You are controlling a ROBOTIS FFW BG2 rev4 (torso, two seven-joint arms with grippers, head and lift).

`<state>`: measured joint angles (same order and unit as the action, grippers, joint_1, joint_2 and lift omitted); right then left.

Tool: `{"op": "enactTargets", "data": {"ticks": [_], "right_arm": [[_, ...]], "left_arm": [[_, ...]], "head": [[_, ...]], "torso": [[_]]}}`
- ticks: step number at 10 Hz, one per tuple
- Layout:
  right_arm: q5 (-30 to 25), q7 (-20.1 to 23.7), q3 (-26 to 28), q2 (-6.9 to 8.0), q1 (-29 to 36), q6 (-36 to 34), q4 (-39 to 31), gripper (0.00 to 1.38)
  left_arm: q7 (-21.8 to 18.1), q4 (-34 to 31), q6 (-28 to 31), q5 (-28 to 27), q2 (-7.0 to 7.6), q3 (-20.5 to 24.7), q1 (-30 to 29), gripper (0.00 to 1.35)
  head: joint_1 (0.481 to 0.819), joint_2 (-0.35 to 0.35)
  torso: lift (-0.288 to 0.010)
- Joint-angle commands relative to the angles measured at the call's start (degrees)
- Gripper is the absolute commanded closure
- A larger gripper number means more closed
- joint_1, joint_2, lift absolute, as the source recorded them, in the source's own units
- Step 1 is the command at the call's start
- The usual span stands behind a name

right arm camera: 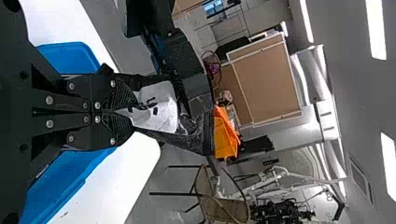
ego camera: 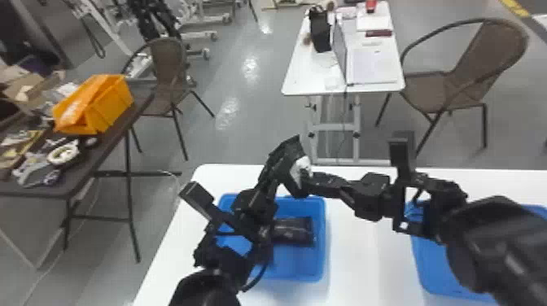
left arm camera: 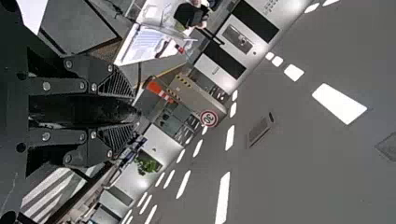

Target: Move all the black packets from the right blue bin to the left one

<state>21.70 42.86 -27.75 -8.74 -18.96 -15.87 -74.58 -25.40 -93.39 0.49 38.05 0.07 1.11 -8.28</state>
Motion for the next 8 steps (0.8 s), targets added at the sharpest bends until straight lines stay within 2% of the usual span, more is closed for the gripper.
{"op": "enactTargets", "data": {"ticks": [1,2,3,4,5,6,7,8], "right_arm": [[0.0,-0.15,0.51,0.48,-0.38,0.84,1.01,1.29],[0.09,-0.24,0.86,1.0,-0.91,2.07,1.98,1.29],[1.5,-0.15,0.95,1.36,-1.35,3.3,3.48,0.97],[2.55,-0.06,1.47,1.44,-1.08,4.62,3.65,0.32],[1.76,0.11,3.23,1.44,0.32,4.62,2.07,0.0],[0.09,0.03,6.4,1.44,2.61,4.62,0.05,0.1],[-0.79,0.03,9.56,1.71,4.89,4.01,-0.83,0.23],[-1.75,0.03,12.11,1.8,6.65,3.04,-1.45,0.31]], "left_arm": [[0.0,0.05,-0.58,0.18,-0.22,0.21,-0.16,1.22],[0.0,0.05,-0.93,0.18,-0.22,0.3,-0.16,1.22],[0.0,0.05,-1.37,0.18,-0.22,0.12,-0.16,1.22],[0.09,0.05,-1.9,0.1,-0.22,0.47,-0.33,1.22],[0.26,0.14,-2.16,-0.78,-0.22,1.44,-0.77,1.22],[0.26,1.02,-3.75,-5.26,-0.22,3.2,-1.04,1.22],[0.35,2.25,-6.03,-13.88,-0.22,5.83,-1.56,1.22],[0.35,3.92,-5.33,-19.59,-0.22,7.59,-2.27,1.22]], "head": [[0.695,0.242],[0.695,0.242],[0.695,0.243],[0.695,0.243],[0.695,0.243],[0.695,0.245],[0.695,0.246],[0.695,0.247]], "torso": [[0.0],[0.0],[0.0],[0.0],[0.0],[0.0],[0.0],[0.0]]}}
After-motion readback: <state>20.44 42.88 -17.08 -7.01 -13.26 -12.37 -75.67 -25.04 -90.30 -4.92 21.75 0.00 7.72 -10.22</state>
